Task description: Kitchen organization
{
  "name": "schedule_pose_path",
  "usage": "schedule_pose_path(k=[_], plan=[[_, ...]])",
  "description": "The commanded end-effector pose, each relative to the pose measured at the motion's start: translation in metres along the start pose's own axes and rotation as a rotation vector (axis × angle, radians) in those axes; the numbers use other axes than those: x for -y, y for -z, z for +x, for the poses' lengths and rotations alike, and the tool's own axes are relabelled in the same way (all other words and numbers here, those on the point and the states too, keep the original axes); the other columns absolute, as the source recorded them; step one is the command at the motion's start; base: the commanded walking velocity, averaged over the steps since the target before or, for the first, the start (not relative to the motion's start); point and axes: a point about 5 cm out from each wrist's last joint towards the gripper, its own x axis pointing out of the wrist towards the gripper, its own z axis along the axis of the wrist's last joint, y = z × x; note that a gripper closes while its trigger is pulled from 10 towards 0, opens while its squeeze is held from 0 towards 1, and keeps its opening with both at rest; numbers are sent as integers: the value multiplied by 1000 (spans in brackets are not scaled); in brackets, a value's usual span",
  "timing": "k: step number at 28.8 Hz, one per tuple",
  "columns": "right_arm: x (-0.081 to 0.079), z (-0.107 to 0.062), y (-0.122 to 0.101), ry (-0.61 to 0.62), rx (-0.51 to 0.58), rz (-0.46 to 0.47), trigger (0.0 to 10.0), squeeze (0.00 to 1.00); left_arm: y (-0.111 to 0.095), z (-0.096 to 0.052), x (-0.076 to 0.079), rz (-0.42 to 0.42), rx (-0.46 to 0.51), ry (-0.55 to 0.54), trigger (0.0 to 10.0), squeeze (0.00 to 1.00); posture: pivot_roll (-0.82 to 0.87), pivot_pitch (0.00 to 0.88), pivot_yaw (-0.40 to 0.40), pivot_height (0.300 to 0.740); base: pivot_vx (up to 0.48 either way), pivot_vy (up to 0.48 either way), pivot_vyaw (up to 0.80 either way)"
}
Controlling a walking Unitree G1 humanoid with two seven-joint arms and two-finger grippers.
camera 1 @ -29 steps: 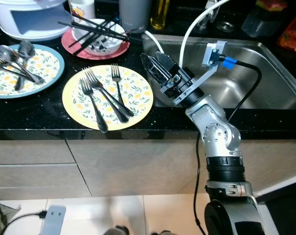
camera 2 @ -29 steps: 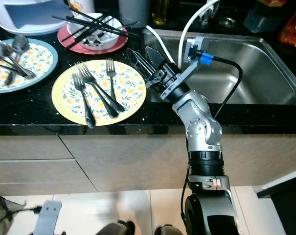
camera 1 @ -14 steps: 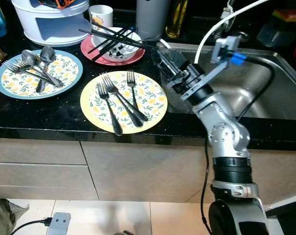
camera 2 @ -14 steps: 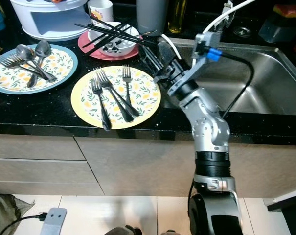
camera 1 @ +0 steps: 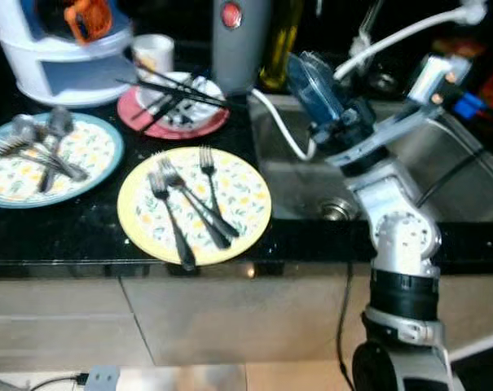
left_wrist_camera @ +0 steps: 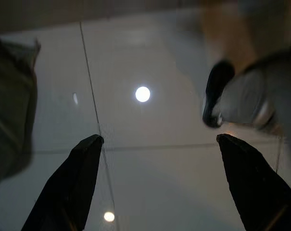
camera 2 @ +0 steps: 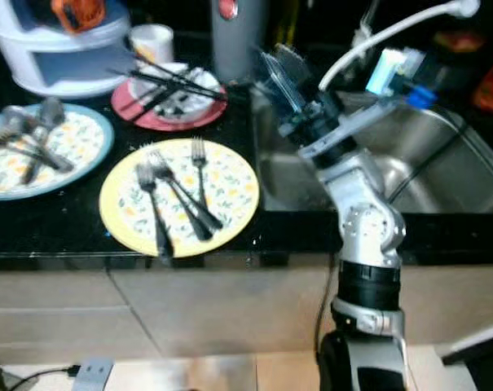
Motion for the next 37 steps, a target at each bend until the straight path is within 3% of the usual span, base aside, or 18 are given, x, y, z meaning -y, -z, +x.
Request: schedule_pose_path(k=[1,10,13,16,18,21,22,23,25,26,28,34,37], plan=[[-5,-5,-3,-48,-12,3,10000,0,11,-1,5,2,-36,15,10000,0,112,84,-63,740,311,0,0],[-7,-14,-4,-80,-91,-34,10000,0,12,-1,8,7,-39,38,10000,0,112,80,-69,740,0,0,0],[-6,-23,0,-104,-229,-124,10000,0,14,-1,10,34,-47,45,10000,0,112,77,-71,740,0,-457,0],[-6,-27,0,-121,-289,-154,10000,0,15,-1,10,20,-47,41,10000,0,113,77,-73,740,0,-147,0],[-7,-35,-1,-150,-398,-196,10000,0,15,-1,10,20,-50,39,10000,0,111,79,-72,740,0,0,0],[-9,-38,-2,-172,-454,-220,10000,0,15,-1,10,23,-51,40,10000,0,111,79,-72,740,0,0,0],[-11,-40,2,-192,-552,-248,10000,0,16,-1,10,30,-55,40,10000,0,104,86,-68,740,0,0,0],[-11,-40,2,-192,-552,-248,10000,0,16,-1,10,30,-55,40,10000,0,104,86,-68,740,0,0,0],[-23,-41,17,-253,-740,-278,10000,0,17,-2,11,38,-61,43,10000,0,94,92,-68,740,0,0,0],[-23,-41,17,-253,-740,-278,10000,0,17,-2,11,38,-61,43,10000,0,94,92,-68,740,0,0,0],[-37,-38,38,-316,-870,-276,10000,0,19,-2,12,45,-68,48,10000,0,83,97,-69,740,0,0,0],[-51,-31,59,-349,-921,-256,10000,0,21,-2,15,55,-75,55,10000,0,72,103,-73,740,0,0,0],[-53,-21,76,-290,-927,-215,10000,0,22,-2,18,61,-81,60,10000,0,67,112,-78,740,0,0,0]])
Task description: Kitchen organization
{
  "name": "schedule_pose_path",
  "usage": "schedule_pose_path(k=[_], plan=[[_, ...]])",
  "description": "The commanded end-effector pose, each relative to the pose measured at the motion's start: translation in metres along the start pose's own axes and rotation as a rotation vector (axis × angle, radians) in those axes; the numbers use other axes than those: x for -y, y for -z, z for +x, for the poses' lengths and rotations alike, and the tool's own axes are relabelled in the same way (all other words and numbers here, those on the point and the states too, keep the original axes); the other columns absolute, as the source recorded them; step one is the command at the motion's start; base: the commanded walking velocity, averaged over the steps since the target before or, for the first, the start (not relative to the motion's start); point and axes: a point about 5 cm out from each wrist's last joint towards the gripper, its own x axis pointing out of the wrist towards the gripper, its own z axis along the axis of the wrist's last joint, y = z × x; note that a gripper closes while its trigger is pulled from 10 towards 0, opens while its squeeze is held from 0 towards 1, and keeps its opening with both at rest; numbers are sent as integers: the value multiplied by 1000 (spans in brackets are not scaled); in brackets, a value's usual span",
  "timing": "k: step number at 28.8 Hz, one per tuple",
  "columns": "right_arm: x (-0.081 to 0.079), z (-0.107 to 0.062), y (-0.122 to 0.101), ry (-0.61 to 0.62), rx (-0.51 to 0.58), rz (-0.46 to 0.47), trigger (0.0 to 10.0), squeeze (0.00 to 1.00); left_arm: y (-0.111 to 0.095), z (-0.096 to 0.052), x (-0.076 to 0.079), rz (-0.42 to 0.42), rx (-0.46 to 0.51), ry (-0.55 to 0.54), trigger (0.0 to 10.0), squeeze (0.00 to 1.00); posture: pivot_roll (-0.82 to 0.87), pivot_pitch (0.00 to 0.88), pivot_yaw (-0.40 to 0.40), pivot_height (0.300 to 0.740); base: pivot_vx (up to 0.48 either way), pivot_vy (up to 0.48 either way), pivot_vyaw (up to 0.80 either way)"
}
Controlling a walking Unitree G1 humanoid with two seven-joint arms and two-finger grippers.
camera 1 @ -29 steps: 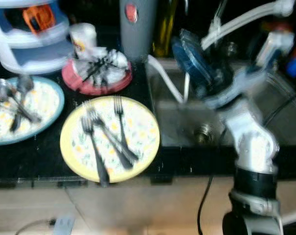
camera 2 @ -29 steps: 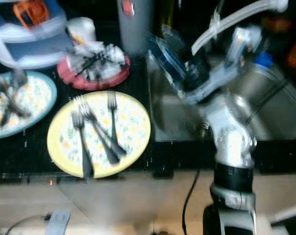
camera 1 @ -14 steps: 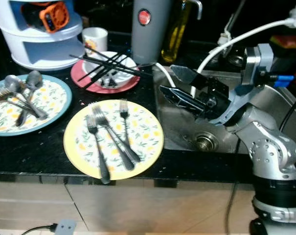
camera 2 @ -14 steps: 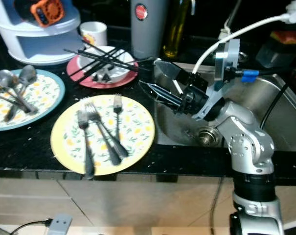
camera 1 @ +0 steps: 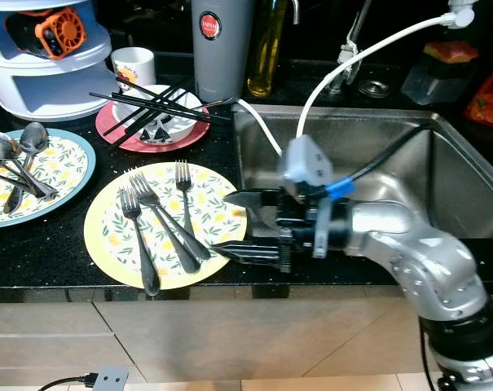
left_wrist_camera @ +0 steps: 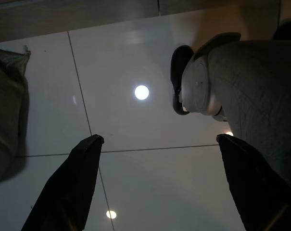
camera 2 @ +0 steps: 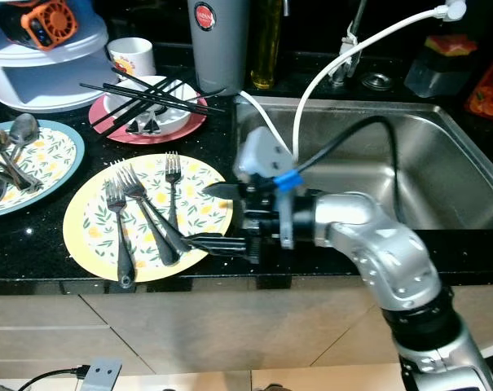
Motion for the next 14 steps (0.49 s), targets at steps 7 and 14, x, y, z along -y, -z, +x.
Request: schedule_pose_path(k=[7,14], plan=[[7,22,8,109,-50,109,10000,0,12,0,10,31,-49,32,10000,0,67,117,-80,740,0,0,0],[15,28,2,208,-1,149,10000,0,13,-1,11,41,-56,43,10000,0,71,120,-87,740,0,0,229]])
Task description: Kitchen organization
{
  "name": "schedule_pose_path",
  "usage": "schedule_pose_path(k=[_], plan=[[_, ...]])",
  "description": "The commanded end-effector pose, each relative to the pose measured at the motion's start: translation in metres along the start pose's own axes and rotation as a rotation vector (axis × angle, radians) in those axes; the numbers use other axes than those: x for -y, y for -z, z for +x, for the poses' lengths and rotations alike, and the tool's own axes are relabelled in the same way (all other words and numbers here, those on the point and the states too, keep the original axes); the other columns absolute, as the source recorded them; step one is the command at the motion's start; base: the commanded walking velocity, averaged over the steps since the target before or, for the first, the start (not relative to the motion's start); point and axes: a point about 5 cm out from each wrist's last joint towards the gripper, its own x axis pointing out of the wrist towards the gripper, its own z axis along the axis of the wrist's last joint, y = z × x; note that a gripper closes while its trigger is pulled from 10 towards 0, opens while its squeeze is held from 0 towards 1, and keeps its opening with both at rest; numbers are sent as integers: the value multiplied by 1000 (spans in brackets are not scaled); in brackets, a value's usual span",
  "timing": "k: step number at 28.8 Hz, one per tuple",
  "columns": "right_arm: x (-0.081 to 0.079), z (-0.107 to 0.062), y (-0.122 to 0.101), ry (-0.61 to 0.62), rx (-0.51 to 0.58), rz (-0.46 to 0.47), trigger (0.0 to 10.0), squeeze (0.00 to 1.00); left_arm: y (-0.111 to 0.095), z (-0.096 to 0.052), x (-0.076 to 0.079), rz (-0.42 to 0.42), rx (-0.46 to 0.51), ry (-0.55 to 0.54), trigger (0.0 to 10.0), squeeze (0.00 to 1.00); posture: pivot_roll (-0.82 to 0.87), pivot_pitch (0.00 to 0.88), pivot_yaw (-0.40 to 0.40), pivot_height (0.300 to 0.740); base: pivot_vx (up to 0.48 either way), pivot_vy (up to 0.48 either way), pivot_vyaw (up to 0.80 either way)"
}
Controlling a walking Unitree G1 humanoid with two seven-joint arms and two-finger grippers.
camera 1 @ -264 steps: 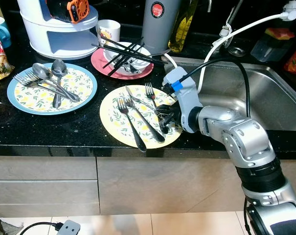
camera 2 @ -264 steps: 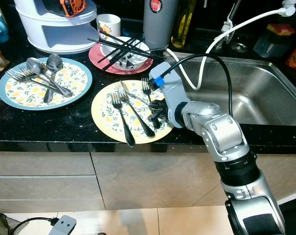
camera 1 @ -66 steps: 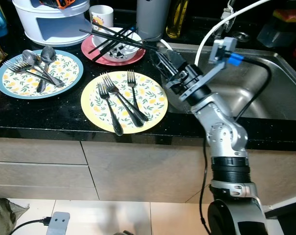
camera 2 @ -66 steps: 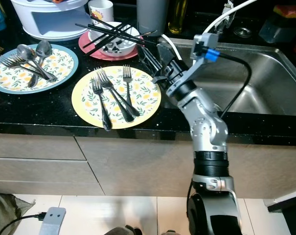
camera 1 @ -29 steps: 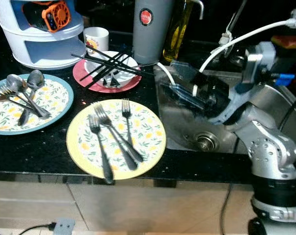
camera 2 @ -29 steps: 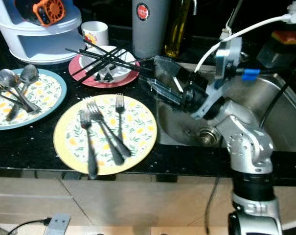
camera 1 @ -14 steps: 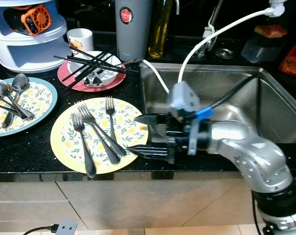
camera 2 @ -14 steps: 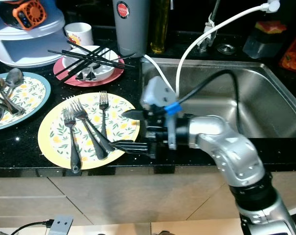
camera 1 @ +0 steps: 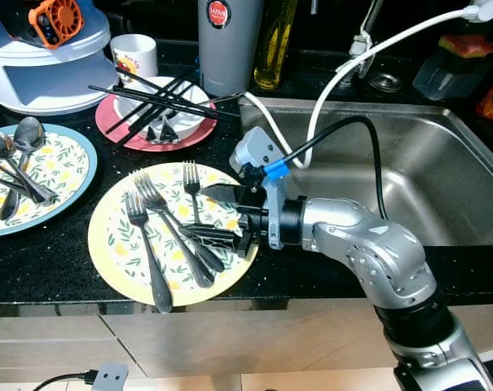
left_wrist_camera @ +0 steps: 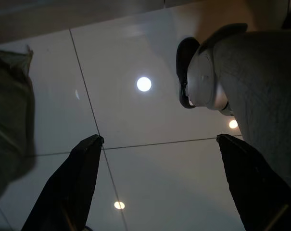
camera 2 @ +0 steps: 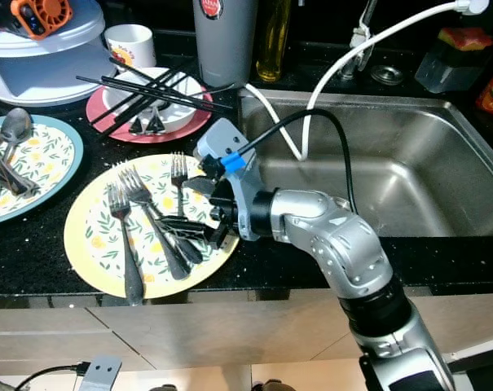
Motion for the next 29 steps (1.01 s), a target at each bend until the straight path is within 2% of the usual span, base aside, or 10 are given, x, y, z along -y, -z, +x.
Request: schedule_pose_path(k=[1,5,10,12,14,15,16,23,25,29], plan=[[7,-1,-4,54,17,19,10000,0,12,-1,9,5,-42,39,10000,0,71,121,-88,740,0,0,800],[19,-8,-3,127,-44,4,10000,0,13,-1,11,7,-45,42,10000,0,68,123,-88,740,0,0,197],[25,-15,-4,162,-78,-9,10000,0,14,-1,11,9,-46,43,10000,0,68,124,-90,740,0,0,0],[28,-26,-7,168,-106,-24,10000,0,15,-1,12,10,-48,43,10000,0,68,129,-94,740,0,0,0],[28,-32,-9,151,-121,-39,10000,0,15,-1,12,9,-49,43,10000,0,68,129,-94,740,0,0,0],[26,-45,-11,113,-161,-79,10000,0,16,-1,12,9,-52,44,10000,0,64,131,-95,740,0,0,0],[25,-50,-11,104,-172,-89,10000,0,17,-1,12,10,-53,45,10000,0,62,133,-96,740,0,0,0],[24,-57,-11,91,-191,-84,10000,0,17,-1,12,12,-55,47,10000,0,56,135,-96,740,0,0,0],[13,-58,-9,34,-206,-76,10000,0,18,-1,13,18,-59,50,10000,0,49,136,-94,740,0,0,0],[6,-55,-6,3,-210,-66,10000,0,18,-1,13,21,-61,52,10000,0,49,136,-92,740,0,0,0]])
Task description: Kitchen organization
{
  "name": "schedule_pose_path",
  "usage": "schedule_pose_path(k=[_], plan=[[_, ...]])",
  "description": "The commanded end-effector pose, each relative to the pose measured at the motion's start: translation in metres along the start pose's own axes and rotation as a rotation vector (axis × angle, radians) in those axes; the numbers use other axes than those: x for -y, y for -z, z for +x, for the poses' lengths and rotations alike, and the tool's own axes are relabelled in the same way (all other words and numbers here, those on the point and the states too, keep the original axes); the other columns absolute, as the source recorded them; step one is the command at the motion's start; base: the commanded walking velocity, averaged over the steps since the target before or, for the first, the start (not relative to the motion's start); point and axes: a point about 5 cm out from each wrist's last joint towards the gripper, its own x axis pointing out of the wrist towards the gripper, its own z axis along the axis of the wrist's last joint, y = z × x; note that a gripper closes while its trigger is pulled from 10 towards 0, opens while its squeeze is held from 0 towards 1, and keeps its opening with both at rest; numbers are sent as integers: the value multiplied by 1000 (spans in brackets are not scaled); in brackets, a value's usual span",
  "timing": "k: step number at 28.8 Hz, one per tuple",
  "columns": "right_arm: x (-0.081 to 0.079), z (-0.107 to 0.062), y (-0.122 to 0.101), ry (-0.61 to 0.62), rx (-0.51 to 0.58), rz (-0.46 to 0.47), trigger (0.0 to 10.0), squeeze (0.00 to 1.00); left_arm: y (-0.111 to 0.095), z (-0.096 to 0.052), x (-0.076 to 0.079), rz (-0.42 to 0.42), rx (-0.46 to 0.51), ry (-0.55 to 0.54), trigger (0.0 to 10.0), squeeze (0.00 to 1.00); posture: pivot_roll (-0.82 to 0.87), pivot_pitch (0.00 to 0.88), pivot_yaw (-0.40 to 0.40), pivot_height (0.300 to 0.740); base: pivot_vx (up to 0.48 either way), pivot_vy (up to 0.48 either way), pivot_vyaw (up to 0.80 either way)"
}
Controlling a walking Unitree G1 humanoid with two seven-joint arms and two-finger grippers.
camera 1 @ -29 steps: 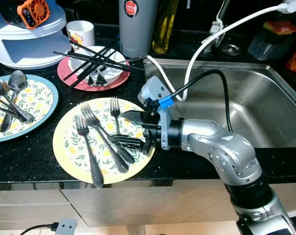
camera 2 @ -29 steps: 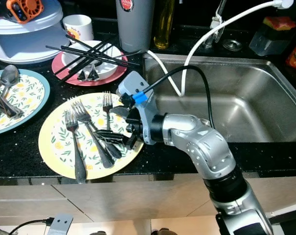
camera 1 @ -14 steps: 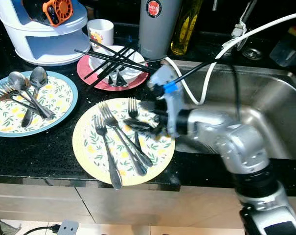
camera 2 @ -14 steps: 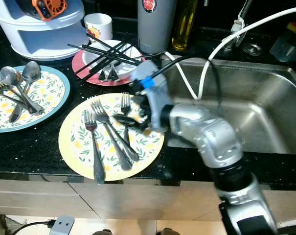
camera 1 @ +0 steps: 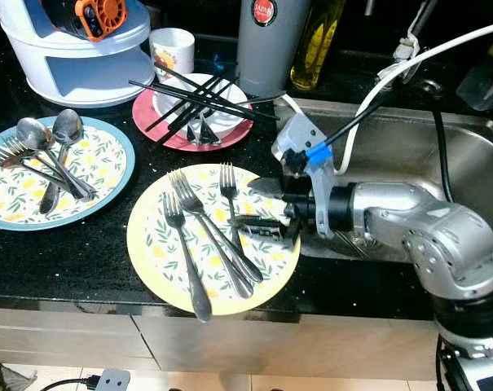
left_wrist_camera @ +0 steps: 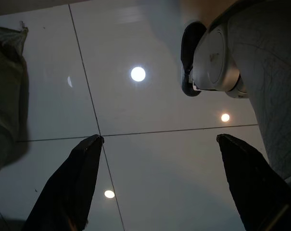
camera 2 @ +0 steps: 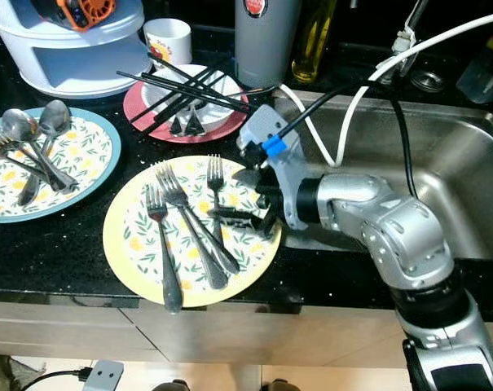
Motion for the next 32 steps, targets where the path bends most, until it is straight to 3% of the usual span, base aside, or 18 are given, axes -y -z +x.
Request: schedule_pose_path(k=[1,10,14,23,24,25,26,27,32], plan=[[-6,0,1,-22,-7,-1,10000,0,11,0,9,7,-42,33,10000,0,49,136,-92,740,0,0,0],[-19,10,3,-71,-5,11,10000,0,12,-1,9,8,-44,33,10000,0,47,133,-87,740,0,0,0],[-26,19,13,-71,-61,12,10000,0,11,0,8,11,-43,33,10000,0,44,132,-86,740,0,0,0],[-20,30,30,21,-167,8,10000,0,9,0,9,11,-41,34,10000,0,47,131,-87,740,0,0,0],[-18,30,33,41,-191,4,8667,0,9,0,9,11,-41,34,10000,0,48,131,-88,740,0,0,0],[-17,31,36,55,-210,0,5255,0,10,0,9,10,-41,33,10000,0,48,131,-88,740,0,0,0],[-16,31,38,63,-223,-3,4588,0,10,0,9,10,-41,33,10000,0,47,129,-87,740,0,0,0],[-16,31,40,68,-235,-8,353,0,10,0,9,10,-42,33,10000,0,47,130,-87,740,0,0,0],[-15,29,45,79,-268,-28,0,0,10,0,8,13,-43,32,10000,0,46,131,-89,740,0,0,0]])
